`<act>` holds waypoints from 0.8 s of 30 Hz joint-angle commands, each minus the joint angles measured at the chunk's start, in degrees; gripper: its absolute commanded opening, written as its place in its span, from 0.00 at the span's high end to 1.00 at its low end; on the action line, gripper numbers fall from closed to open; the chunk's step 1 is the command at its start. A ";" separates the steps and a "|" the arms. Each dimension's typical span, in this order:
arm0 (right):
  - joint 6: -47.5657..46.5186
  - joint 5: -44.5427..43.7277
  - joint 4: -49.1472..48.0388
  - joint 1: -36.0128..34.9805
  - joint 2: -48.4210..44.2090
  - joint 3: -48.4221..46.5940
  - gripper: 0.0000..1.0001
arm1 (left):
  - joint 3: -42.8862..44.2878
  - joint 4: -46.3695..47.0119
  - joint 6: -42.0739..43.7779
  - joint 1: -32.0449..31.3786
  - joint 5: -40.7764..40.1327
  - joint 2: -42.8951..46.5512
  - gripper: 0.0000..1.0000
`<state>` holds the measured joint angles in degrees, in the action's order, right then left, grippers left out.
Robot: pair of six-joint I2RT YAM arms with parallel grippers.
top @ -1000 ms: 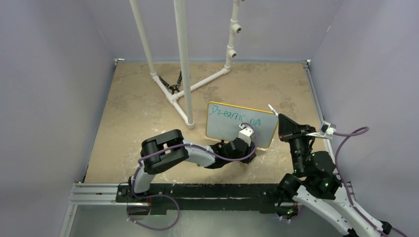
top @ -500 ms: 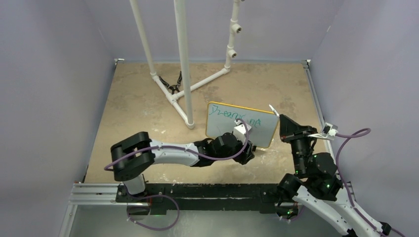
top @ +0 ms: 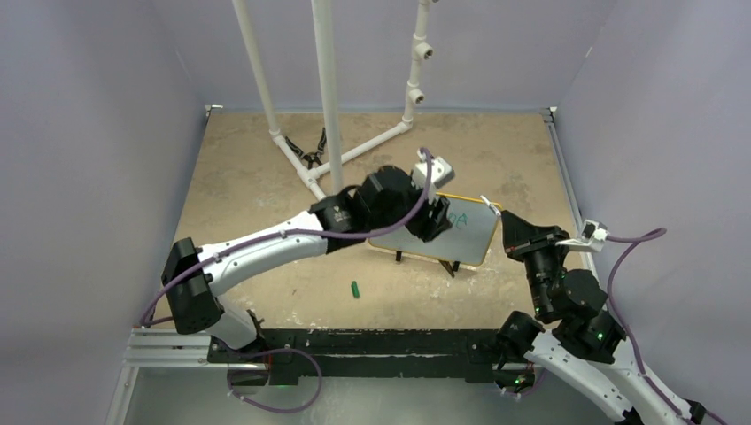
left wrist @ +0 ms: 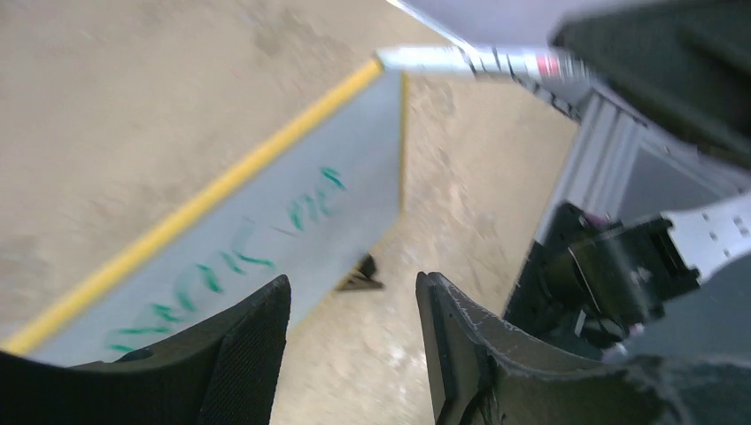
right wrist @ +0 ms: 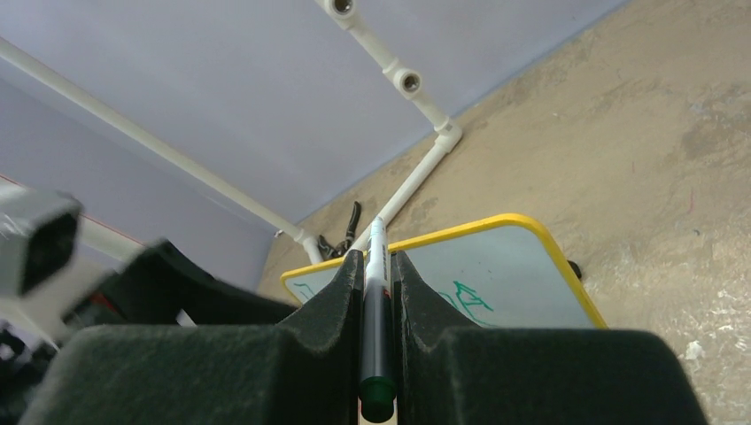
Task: Write a sentence on the whiteboard
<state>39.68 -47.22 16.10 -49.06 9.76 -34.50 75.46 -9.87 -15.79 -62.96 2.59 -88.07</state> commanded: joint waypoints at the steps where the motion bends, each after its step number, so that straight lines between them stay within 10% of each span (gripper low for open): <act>1: 3.71 0.19 3.44 0.10 -0.06 -1.31 1.00 | 9.43 -7.37 7.80 5.12 3.29 1.80 0.45; 14: 5.49 -0.52 8.83 0.10 9.53 -2.63 1.00 | 29.78 -15.77 17.85 14.77 27.36 -13.87 0.44; 24: 6.64 1.00 10.20 0.10 11.95 -3.62 1.00 | 35.08 -21.00 25.46 14.79 29.19 -21.20 0.44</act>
<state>45.23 -46.48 26.33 -49.06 22.83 -35.57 106.52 -29.39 5.34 -48.27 28.67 -108.73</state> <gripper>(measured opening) 0.137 0.560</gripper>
